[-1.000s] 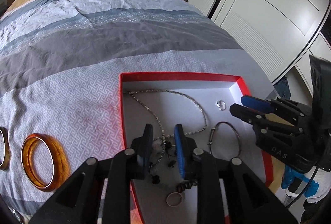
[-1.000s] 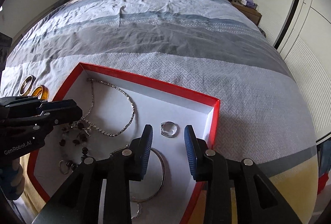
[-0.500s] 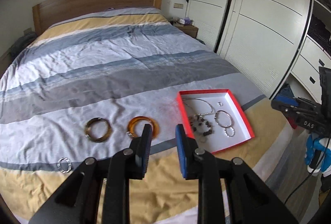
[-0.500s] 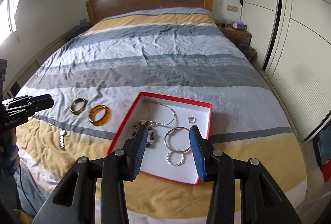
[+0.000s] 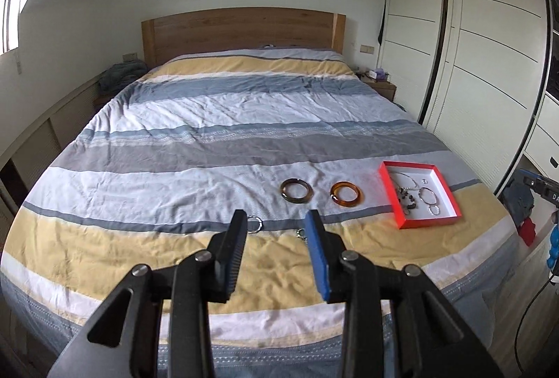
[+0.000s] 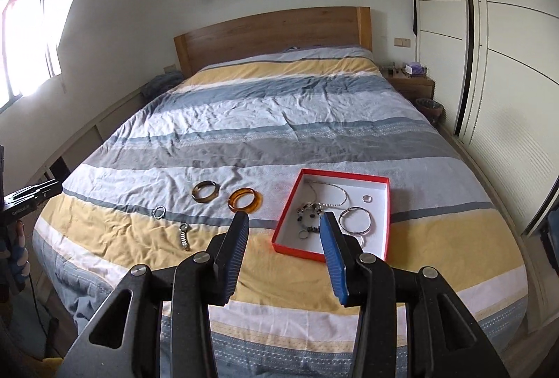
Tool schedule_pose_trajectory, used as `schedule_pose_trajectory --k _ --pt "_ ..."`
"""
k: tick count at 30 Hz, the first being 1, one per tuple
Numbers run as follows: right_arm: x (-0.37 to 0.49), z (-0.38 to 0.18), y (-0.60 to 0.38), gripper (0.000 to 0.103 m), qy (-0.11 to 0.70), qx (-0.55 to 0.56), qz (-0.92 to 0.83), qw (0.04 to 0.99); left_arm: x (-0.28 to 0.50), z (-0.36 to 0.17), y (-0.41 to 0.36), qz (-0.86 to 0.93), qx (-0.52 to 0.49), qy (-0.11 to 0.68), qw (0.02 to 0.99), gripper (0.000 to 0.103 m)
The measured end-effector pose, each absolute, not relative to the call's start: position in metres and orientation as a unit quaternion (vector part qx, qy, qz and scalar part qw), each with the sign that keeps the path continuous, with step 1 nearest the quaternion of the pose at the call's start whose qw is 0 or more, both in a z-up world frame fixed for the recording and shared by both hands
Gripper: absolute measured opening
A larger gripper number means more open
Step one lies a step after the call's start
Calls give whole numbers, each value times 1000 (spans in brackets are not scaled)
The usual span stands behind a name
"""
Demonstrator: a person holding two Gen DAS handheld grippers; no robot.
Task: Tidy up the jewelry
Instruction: 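Withdraw both open tools from the box toward the silver hoop and watch, then grasp twisted silver hoop with left tool while right tool grasps silver wristwatch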
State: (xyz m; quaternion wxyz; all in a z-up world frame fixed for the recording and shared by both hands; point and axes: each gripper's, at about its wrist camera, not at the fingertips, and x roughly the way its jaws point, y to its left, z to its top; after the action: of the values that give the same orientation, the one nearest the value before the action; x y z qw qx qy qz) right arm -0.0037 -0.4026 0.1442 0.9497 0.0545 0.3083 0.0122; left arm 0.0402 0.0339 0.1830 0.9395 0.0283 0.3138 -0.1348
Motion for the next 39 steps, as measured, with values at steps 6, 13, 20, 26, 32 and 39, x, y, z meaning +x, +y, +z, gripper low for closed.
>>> schedule_pose_trajectory --k 6,13,20,26,32,39 --pt "-23 166 -373 42 288 43 20 957 13 186 74 -117 9 292 949 33" --pt "-19 170 -347 42 288 46 28 956 5 171 107 -89 -1 292 952 33" --pt "22 140 -315 42 319 38 54 945 31 137 115 -75 -10 327 942 33" --pt "75 83 -287 42 369 30 89 925 76 87 103 -80 -17 376 923 33" --pt "129 21 -263 42 415 29 123 901 126 34 82 -82 -22 420 904 33" --pt "185 -38 -231 42 455 31 175 873 189 -13 62 -85 -33 451 888 33"
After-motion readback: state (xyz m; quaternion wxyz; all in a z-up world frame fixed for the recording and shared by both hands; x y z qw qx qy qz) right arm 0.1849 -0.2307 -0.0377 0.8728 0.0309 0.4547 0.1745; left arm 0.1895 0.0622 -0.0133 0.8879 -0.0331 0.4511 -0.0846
